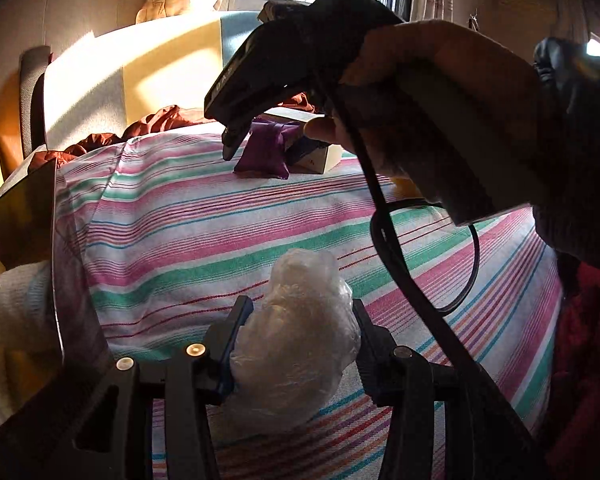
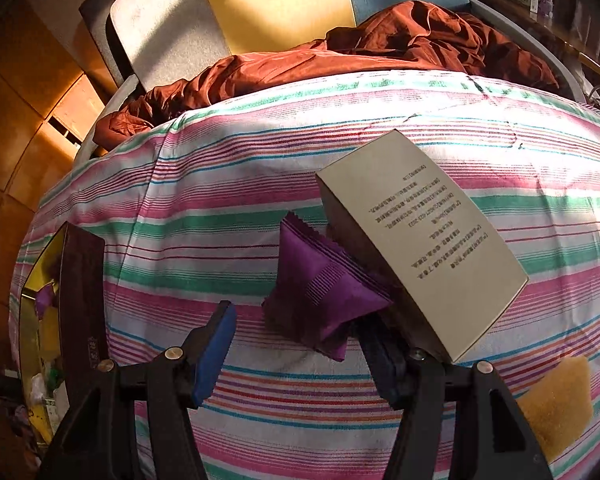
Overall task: Organize objects
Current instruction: 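Grasp the clear plastic bag with the left gripper while the right grasps the purple packet, then drop the plastic bag into the tray with the left gripper while the right holds the packet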
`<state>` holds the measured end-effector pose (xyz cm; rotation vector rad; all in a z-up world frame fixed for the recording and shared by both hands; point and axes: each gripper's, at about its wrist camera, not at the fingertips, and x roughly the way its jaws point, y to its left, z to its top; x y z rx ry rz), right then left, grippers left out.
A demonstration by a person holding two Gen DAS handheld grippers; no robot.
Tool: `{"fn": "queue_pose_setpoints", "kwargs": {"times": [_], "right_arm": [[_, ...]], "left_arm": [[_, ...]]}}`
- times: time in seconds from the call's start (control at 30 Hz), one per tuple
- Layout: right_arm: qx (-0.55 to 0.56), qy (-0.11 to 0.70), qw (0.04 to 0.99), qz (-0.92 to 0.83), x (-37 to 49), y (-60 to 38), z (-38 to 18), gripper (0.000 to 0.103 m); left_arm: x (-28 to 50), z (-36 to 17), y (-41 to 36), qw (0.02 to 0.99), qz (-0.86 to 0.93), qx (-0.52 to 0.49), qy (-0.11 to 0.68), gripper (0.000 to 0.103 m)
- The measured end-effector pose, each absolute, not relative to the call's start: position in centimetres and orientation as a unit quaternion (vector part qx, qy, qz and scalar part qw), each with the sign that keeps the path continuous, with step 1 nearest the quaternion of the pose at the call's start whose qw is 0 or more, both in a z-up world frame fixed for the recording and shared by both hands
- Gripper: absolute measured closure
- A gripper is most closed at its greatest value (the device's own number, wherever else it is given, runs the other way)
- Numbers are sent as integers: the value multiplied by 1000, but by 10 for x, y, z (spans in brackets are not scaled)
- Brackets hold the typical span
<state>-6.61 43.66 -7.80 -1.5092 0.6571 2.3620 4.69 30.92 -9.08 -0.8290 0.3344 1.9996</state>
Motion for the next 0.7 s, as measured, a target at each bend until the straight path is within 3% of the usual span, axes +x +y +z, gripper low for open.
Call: {"fn": "queue_pose_setpoints", "kwargs": {"times": [0.1,0.37,0.57,0.7], "right_arm": [[-523,196,144,817,-72,434,-76,58],[-581,99,92,803,-28,405,-69,59],[-566,159,96,803,39,417,-77,58],[-566,148,110,803,37,421,-77,59]], "left_arm": [[46,-91,309,460,811,-338,132,55],[44,-91,308,462,809,-340,128,55],[43,-91,309,463,809,-341,127,55],[42,-92,308,462,809,-340,128,54]]}}
